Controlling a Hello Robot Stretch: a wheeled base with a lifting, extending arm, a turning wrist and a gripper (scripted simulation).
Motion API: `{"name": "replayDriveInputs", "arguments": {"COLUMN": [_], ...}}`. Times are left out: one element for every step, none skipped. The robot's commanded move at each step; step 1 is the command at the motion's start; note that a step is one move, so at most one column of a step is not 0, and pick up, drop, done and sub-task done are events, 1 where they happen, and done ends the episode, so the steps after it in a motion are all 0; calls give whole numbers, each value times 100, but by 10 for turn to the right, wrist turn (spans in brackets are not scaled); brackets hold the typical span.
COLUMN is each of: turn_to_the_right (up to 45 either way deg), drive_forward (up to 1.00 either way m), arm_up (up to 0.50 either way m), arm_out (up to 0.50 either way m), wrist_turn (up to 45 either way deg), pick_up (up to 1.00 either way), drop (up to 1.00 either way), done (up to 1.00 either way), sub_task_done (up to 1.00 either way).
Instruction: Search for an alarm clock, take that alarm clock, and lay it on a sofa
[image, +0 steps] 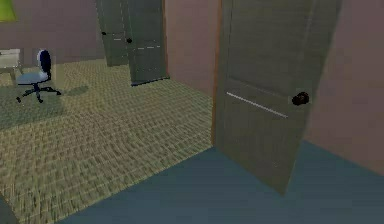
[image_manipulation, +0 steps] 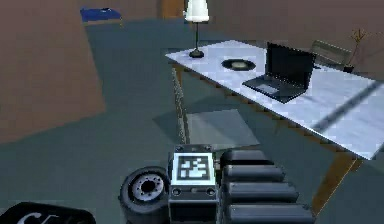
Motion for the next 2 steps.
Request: {"name": "replayDriveInputs", "arguments": {"turn_to_the_right": [0,-240], "drive_forward": [50,0], "arm_up": [0,0], "arm_out": [0,0], "wrist_turn": [0,0], "pick_up": [0,0], "drop": [0,0], "done": [0,0], "sub_task_done": [0,0]}}
